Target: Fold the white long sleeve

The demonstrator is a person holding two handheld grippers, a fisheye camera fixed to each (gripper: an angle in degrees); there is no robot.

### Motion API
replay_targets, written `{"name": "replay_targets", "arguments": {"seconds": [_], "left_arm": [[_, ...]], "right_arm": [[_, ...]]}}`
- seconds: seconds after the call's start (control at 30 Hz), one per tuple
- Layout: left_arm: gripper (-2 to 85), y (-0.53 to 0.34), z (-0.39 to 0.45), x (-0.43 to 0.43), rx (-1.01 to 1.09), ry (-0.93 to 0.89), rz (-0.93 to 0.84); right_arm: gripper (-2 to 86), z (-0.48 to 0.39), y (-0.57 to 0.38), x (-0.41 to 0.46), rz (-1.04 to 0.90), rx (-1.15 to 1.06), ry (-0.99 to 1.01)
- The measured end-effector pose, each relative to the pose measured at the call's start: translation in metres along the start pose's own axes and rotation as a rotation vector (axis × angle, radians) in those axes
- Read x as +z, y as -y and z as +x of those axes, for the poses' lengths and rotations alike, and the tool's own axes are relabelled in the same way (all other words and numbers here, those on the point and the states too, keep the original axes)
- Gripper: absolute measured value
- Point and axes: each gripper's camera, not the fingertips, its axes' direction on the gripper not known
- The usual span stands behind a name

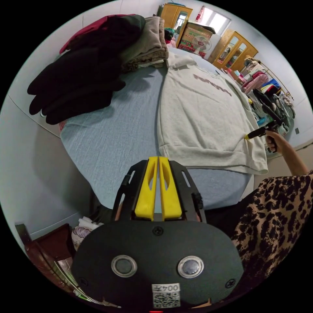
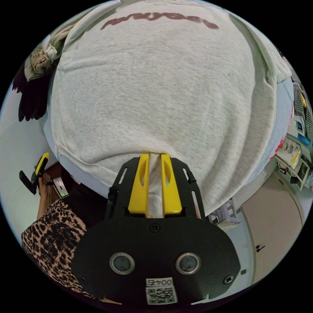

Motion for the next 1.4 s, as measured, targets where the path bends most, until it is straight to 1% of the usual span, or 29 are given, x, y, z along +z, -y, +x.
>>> {"name": "replay_targets", "arguments": {"seconds": [0.13,0.2,0.3,0.37,0.4,0.47,0.5,0.53,0.57,0.6,0.67,0.7,0.77,0.87,1.0,1.2,1.3,1.4], "left_arm": [[1.5,0.015,0.001,0.005,0.09,-0.049,0.011],[1.6,0.027,0.014,0.009,0.169,-0.086,0.017],[1.9,0.05,0.052,0.022,0.352,-0.15,-0.003],[2.3,0.067,0.093,0.034,0.519,-0.197,-0.03],[2.4,0.07,0.103,0.038,0.56,-0.212,-0.037],[3.2,0.082,0.142,0.053,0.719,-0.227,-0.06],[3.5,0.084,0.151,0.057,0.756,-0.221,-0.069],[4.2,0.089,0.165,0.066,0.823,-0.219,-0.088],[5.0,0.092,0.176,0.073,0.878,-0.218,-0.103],[5.3,0.093,0.181,0.076,0.9,-0.217,-0.107],[6.5,0.098,0.192,0.084,0.976,-0.202,-0.109],[6.7,0.099,0.193,0.087,0.991,-0.189,-0.111],[7.8,0.109,0.194,0.098,1.018,-0.171,-0.129],[9.1,0.121,0.193,0.109,1.04,-0.164,-0.173],[9.4,0.128,0.192,0.113,1.098,-0.14,-0.201],[8.2,0.143,0.186,0.11,1.142,-0.104,-0.216],[6.7,0.149,0.181,0.106,1.146,-0.093,-0.218],[3.7,0.156,0.176,0.1,1.126,-0.08,-0.206]], "right_arm": [[5.4,-0.014,-0.009,-0.022,0.039,-0.006,-0.001],[4.7,-0.019,-0.017,-0.031,0.08,0.051,0.006],[4.5,-0.031,-0.023,-0.045,0.099,0.023,-0.003],[4.6,-0.029,-0.028,-0.056,0.115,0.064,0.064],[4.7,-0.029,-0.031,-0.059,0.133,0.061,0.078],[5.0,-0.032,-0.046,-0.068,0.178,-0.003,0.122],[5.1,-0.034,-0.053,-0.073,0.192,-0.023,0.143],[4.8,-0.041,-0.074,-0.085,0.255,-0.067,0.164],[5.0,-0.051,-0.102,-0.097,0.324,-0.116,0.146],[5.3,-0.056,-0.116,-0.101,0.349,-0.143,0.128],[7.1,-0.081,-0.175,-0.103,0.399,-0.243,0.07],[7.3,-0.088,-0.188,-0.101,0.402,-0.268,0.057],[8.2,-0.111,-0.23,-0.083,0.392,-0.32,-0.052],[10.5,-0.128,-0.259,-0.065,0.375,-0.311,-0.175],[11.0,-0.141,-0.275,-0.059,0.378,-0.314,-0.223],[10.6,-0.178,-0.273,-0.049,0.31,-0.415,-0.401],[7.7,-0.184,-0.265,-0.05,0.3,-0.43,-0.456],[1.2,-0.186,-0.258,-0.065,0.338,-0.408,-0.461]]}}
